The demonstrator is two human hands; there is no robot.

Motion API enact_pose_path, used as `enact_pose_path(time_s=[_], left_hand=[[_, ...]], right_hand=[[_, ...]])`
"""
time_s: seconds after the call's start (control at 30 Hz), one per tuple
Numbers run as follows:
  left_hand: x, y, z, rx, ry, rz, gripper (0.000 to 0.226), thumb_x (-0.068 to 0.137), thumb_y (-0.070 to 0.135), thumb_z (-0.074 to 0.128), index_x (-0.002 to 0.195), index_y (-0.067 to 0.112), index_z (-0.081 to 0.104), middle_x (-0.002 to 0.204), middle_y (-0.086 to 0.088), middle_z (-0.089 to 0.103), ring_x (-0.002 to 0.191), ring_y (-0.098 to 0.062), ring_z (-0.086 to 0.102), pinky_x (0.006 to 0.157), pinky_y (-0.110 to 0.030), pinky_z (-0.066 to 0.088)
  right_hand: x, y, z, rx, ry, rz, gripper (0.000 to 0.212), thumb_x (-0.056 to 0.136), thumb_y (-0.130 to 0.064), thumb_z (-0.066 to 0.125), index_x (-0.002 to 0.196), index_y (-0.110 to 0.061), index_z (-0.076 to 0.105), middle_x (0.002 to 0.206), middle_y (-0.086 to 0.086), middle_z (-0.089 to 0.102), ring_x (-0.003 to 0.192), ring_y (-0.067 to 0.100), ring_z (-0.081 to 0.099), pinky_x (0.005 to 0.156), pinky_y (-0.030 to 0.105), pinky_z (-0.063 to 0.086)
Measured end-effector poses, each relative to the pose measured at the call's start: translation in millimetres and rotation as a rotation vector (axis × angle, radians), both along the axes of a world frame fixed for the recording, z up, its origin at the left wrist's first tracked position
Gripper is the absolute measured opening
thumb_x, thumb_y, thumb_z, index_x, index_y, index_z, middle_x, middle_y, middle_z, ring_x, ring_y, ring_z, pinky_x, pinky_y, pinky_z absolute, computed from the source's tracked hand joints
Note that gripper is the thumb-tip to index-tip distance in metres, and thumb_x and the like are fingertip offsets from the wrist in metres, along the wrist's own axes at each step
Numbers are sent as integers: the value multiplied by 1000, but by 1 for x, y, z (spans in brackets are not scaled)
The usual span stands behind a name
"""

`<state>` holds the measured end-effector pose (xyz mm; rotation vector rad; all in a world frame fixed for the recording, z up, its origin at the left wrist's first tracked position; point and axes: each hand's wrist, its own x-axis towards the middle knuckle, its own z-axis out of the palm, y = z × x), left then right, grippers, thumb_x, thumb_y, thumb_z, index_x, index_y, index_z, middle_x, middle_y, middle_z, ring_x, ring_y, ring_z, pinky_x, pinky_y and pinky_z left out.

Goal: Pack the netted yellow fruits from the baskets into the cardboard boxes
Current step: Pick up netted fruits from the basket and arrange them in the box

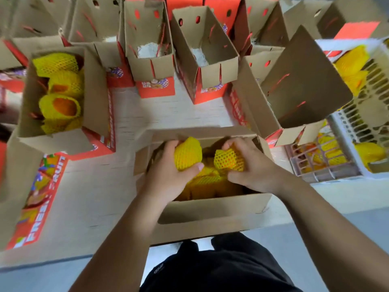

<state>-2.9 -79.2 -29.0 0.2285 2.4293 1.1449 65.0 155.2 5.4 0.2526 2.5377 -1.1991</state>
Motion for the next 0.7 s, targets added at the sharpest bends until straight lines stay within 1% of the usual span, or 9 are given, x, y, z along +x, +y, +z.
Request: enact_pose_path(time_s=[0.1,0.17,0.27,0.37,0.43,0.5,0.57,0.67,0.7], left_hand=[[3,10,-6,-264,81,-79,78,77,65,72,138,45,27,132,1,39,126,-29,45,88,-43,41],[-1,18,-11,-335,-65,-99,80,82,58,68,139,40,16,127,1,24,129,-29,37,90,-38,33],[-7,25,-17,-471,-202,-131,78,90,38,64,146,31,9,134,-4,15,136,-29,27,97,-35,30],[-3,30,-17,-559,-150,-162,82,90,17,61,151,24,6,151,-11,3,147,-34,9,119,-37,25],[1,28,-16,-591,70,-207,71,89,23,61,145,23,17,146,-8,13,140,-32,15,117,-38,27],[-2,24,-14,-537,308,-256,44,93,34,60,130,27,38,130,-5,35,121,-30,36,103,-40,37],[-10,21,-10,-433,215,-321,16,100,35,54,113,26,55,117,-4,59,108,-30,56,90,-41,48],[-16,19,-8,-515,-56,-405,20,103,23,49,109,23,68,118,-6,70,107,-32,65,92,-40,55],[-15,20,-6,-538,-72,-405,22,103,23,49,111,23,69,121,-6,70,109,-32,65,95,-41,55]], right_hand=[[-11,-21,-18,-135,43,-92,63,75,-15,78,127,-22,44,123,10,47,102,15,53,79,31,46],[-19,-38,-37,-205,22,-173,58,79,1,77,123,-11,41,111,17,51,88,20,51,69,41,46],[-31,-59,-60,-259,-109,-313,50,82,12,69,123,-6,45,100,15,50,73,24,42,58,36,37],[-43,-66,-69,-235,-166,-407,48,85,3,69,126,-14,48,96,14,53,69,23,45,56,32,36],[-46,-65,-71,-141,-178,-387,48,88,-5,67,129,-21,48,109,9,47,74,21,50,56,26,41],[-46,-63,-72,27,-207,-336,49,91,-13,64,134,-32,49,137,5,31,93,23,58,69,24,48],[-45,-63,-72,55,-202,-332,51,93,-13,63,138,-33,52,150,10,29,107,28,59,82,23,47],[-43,-65,-68,-88,-156,-359,46,93,0,59,134,-21,57,123,15,57,74,22,58,65,30,48],[-42,-64,-64,-79,-152,-352,45,94,-1,59,134,-19,56,119,14,61,74,22,59,65,32,50]])
